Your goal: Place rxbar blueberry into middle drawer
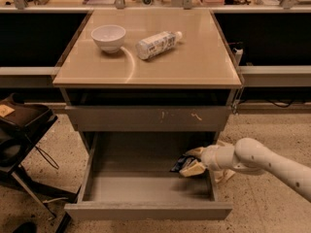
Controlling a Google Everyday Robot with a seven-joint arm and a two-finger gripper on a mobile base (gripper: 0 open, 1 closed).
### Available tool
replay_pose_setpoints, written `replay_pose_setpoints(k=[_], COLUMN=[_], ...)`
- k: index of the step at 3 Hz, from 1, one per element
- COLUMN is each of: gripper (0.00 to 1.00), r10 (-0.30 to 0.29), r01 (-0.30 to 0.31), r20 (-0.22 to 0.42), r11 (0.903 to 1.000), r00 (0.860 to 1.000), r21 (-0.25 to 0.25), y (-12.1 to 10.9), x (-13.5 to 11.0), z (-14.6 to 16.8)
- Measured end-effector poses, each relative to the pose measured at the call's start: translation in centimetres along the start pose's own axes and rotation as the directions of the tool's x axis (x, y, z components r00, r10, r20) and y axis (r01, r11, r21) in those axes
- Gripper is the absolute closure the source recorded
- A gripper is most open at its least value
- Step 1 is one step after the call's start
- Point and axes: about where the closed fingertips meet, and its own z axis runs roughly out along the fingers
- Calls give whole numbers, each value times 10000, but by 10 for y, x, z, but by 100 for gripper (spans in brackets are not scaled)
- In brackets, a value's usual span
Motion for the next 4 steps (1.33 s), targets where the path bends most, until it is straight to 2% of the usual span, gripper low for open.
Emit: replay_pose_setpoints(k=[1,2,3,4], gripper=[100,100,100,81], r10=[194,238,230,230], r01=[-199,-218,-197,-197], r20=[-342,-805,-818,-818], r11=[9997,9994,9990,9990], r00=[9992,9965,9964,9964], r21=[-159,262,411,411], y=[9,5,1,1], x=[14,29,28,28], z=[45,68,70,70])
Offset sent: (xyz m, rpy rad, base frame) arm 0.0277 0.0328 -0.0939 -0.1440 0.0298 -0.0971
